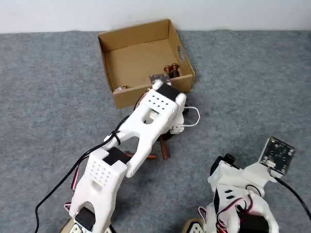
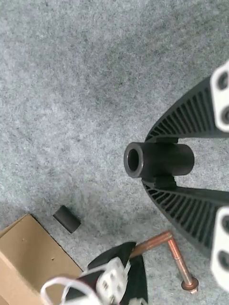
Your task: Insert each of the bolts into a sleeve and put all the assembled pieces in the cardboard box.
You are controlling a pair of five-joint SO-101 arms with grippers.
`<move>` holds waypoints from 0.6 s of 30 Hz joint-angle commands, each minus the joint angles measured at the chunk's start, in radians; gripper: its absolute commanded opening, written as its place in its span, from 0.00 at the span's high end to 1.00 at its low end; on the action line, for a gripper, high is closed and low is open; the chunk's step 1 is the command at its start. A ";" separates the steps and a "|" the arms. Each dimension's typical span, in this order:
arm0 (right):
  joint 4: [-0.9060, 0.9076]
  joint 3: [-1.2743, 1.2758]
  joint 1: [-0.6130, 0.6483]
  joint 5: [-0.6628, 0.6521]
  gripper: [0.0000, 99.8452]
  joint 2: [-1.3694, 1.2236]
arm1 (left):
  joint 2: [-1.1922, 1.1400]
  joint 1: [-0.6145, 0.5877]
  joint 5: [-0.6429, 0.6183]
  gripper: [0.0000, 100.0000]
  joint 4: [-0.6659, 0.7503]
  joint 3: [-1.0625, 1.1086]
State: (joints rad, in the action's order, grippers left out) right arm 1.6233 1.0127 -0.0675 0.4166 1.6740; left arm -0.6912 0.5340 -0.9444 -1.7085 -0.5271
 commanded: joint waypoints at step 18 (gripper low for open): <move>-0.008 -0.101 -0.005 -0.233 0.99 0.005 | 0.601 0.054 0.161 1.00 -0.021 0.200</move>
State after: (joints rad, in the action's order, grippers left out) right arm 1.6233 0.9728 -0.0675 0.2094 1.6740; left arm -0.2156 0.5723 -0.8140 -1.7254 -0.3844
